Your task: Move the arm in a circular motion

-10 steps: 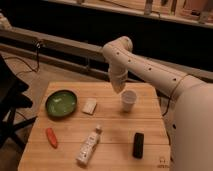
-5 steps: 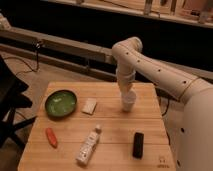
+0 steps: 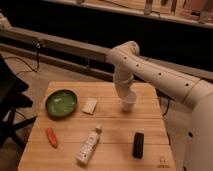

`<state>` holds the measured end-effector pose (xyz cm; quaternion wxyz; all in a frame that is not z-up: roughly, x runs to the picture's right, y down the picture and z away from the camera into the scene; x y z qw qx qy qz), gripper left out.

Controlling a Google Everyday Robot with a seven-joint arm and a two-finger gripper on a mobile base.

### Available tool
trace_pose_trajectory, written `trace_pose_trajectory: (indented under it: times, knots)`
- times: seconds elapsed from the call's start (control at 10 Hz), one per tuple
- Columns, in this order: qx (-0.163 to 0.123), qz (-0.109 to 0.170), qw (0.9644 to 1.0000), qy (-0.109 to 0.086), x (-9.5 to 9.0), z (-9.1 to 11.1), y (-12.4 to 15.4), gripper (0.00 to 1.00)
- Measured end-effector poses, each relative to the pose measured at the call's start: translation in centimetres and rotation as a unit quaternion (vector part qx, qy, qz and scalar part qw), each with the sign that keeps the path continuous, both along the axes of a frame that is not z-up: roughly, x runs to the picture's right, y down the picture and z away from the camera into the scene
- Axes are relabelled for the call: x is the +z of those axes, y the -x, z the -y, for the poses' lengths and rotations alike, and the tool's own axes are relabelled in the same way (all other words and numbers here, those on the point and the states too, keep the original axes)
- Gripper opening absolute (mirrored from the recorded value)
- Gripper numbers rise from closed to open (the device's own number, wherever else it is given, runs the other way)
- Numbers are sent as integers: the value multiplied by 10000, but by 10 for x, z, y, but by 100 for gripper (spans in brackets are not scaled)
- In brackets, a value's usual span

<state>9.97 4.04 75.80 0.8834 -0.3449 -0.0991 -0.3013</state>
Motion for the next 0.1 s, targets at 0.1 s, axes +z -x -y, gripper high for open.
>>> trace_pose_trajectory:
  times: [0.1]
  knots:
    - [27,1,10000,22,-1,-2,-2,0]
